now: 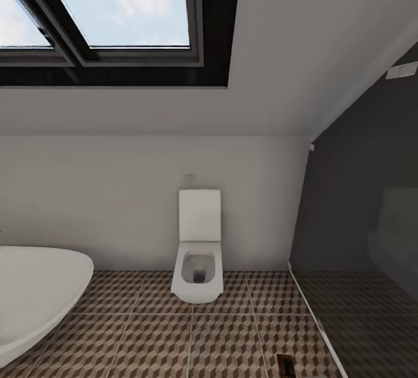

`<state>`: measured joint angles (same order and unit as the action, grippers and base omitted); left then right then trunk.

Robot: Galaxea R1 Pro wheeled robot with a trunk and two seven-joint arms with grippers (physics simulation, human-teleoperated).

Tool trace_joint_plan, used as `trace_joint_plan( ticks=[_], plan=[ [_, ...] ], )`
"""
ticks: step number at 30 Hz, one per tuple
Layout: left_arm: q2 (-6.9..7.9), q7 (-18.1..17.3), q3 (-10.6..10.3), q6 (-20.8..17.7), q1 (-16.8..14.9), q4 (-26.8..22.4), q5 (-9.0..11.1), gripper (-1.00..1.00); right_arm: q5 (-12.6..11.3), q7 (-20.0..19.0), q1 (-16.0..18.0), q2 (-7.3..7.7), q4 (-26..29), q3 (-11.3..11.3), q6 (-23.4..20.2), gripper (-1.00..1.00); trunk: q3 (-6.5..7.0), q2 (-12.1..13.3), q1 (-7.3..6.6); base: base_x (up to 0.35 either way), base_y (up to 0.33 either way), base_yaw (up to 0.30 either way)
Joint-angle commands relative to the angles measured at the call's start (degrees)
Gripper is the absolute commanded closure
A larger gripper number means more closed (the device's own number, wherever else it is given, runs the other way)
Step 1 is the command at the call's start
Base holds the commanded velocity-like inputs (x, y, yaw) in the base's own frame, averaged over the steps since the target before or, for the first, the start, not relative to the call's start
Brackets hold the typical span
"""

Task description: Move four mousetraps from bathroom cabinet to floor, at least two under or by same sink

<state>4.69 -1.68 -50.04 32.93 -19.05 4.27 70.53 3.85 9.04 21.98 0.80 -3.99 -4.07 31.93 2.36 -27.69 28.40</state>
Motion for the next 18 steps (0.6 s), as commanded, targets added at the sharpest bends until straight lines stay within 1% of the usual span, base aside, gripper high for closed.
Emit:
trace_joint_plan(
  ticks=[1,15,18],
  plan=[
    [-0.03,0.0,-0.4,0.1,0.0,0.1,0.3,1.0,0.2,0.4,0.1,-0.01,-0.2,-0.4,0.3,1.0,-0.02,0.0,0.02,0.0,0.0,0.033],
    [-0.11,0.0,-0.4,0.1,0.0,0.1,0.3,1.0,0.2,0.4,0.1,-0.01,-0.2,-0.4,0.4,1.0,-0.02,0.0,0.02,0.0,0.0,0.004],
    [-0.07,-0.2,-0.4,0.1,0.0,0.1,0.2,1.0,0.1,0.4,0.1,-0.01,-0.2,-0.3,0.4,1.0,-0.02,0.0,0.02,0.127,0.0,0.0]
  ],
)
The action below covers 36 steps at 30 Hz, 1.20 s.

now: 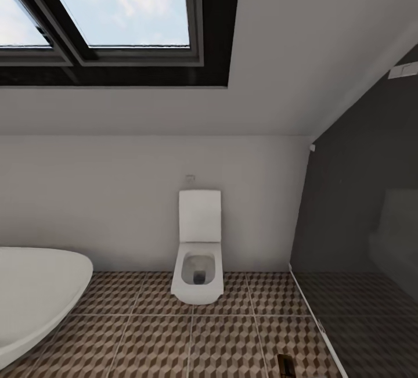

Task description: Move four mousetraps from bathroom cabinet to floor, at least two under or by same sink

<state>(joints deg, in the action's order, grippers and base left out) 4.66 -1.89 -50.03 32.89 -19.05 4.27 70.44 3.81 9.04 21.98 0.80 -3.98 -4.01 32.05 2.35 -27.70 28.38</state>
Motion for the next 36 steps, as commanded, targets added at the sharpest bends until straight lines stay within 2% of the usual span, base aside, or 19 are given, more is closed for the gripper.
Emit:
trace_joint_plan(
  ticks=[1,31,36],
  plan=[
    [-0.02,-0.1,-0.4,0.1,0.0,0.1,0.3,1.0,0.2,0.4,0.1,-0.01,-0.2,-0.4,0.2,1.0,-0.02,0.0,0.04,0.248,0.0,0.0],
    [0.3,0.2,-0.3,0.1,0.0,0.1,0.4,1.0,0.1,0.4,0.1,-0.01,-0.2,-0.4,0.1,1.0,-0.02,0.0,0.04,0.322,0.0,0.0],
    [0.17,0.2,-0.3,0.1,0.0,0.1,0.4,1.0,0.1,0.4,0.1,-0.01,-0.2,-0.4,0.1,1.0,0.01,0.0,0.04,0.124,0.0,-0.025]
  ],
)
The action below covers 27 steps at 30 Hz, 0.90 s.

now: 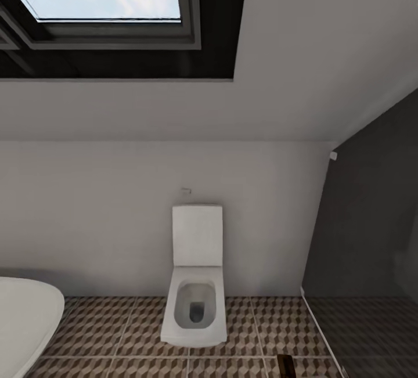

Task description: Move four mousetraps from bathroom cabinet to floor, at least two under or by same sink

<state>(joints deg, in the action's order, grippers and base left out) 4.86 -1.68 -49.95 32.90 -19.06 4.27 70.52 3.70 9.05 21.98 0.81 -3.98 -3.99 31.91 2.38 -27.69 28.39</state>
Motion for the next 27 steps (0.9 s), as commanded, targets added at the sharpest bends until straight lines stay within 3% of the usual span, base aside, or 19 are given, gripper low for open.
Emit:
trace_joint_plan(
  ticks=[1,27],
  plan=[
    [-0.04,0.0,-0.4,0.1,0.0,0.1,0.3,1.0,0.2,0.4,0.1,-0.02,-0.2,-0.4,0.3,1.0,0.01,0.0,0.03,0.032,0.0,-0.142],
    [-0.11,0.0,-0.4,0.1,0.0,0.1,0.3,1.0,0.2,0.4,0.1,-0.02,-0.2,-0.4,0.4,1.0,0.13,0.0,0.03,0.003,0.0,-0.022]
  ],
)
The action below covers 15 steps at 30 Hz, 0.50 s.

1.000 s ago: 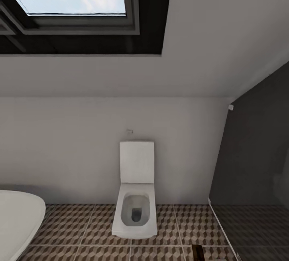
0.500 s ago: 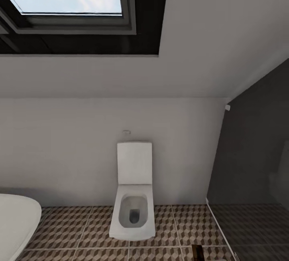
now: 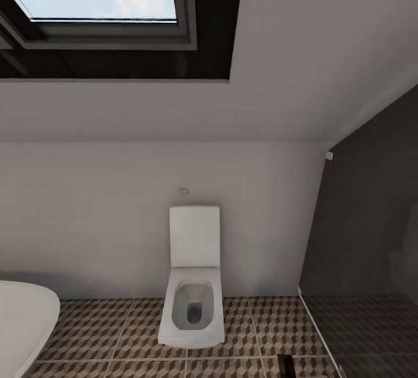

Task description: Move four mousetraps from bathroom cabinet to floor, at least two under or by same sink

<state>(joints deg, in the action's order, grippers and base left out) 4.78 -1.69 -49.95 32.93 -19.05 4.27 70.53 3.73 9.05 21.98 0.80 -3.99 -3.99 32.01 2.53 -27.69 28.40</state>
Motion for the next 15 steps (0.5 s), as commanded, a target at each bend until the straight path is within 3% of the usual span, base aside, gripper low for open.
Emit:
trace_joint_plan(
  ticks=[1,7,15],
  plan=[
    [-0.03,0.0,-0.4,0.1,0.0,0.1,0.3,1.0,0.2,0.4,0.1,-0.01,-0.2,-0.4,0.3,1.0,-0.02,0.0,0.02,0.0,0.0,0.0],
    [0.03,-0.1,-0.4,0.1,0.0,0.1,0.3,1.0,0.2,0.4,0.1,-0.01,-0.2,-0.4,0.2,1.0,-0.02,0.0,0.02,0.053,0.0,0.0],
    [0.14,-0.1,-0.4,0.1,0.0,0.1,0.3,1.0,0.2,0.4,0.1,-0.01,-0.2,-0.4,0.2,1.0,-0.02,0.0,0.02,0.293,0.0,0.0]
  ],
)
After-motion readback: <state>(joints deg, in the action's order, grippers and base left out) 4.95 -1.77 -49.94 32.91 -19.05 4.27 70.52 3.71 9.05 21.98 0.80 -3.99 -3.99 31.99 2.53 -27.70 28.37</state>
